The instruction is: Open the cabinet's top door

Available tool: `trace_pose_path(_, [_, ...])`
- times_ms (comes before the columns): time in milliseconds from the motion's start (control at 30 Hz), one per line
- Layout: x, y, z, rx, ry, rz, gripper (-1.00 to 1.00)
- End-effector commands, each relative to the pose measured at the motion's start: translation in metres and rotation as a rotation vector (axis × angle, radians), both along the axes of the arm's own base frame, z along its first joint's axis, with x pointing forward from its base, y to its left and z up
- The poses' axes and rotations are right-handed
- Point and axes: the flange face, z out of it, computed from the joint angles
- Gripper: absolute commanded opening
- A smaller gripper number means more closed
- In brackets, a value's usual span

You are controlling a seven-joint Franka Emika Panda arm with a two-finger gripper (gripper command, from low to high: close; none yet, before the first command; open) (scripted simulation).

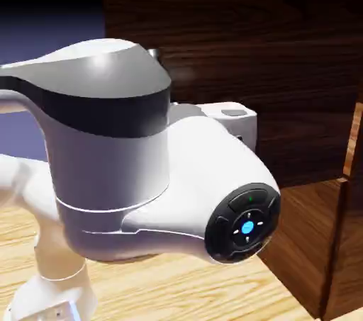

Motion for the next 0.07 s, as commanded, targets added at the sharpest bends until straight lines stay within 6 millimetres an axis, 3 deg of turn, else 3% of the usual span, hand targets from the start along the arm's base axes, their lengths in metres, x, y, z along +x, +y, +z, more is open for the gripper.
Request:
trace_pose_path(0, [0.0016,-0.0045,-0.0001,0.000,0.000,0.011,-1.00])
trace_pose_path(33, [0.0016,-0.0046,-0.0001,0.000,0.000,0.011,1.00])
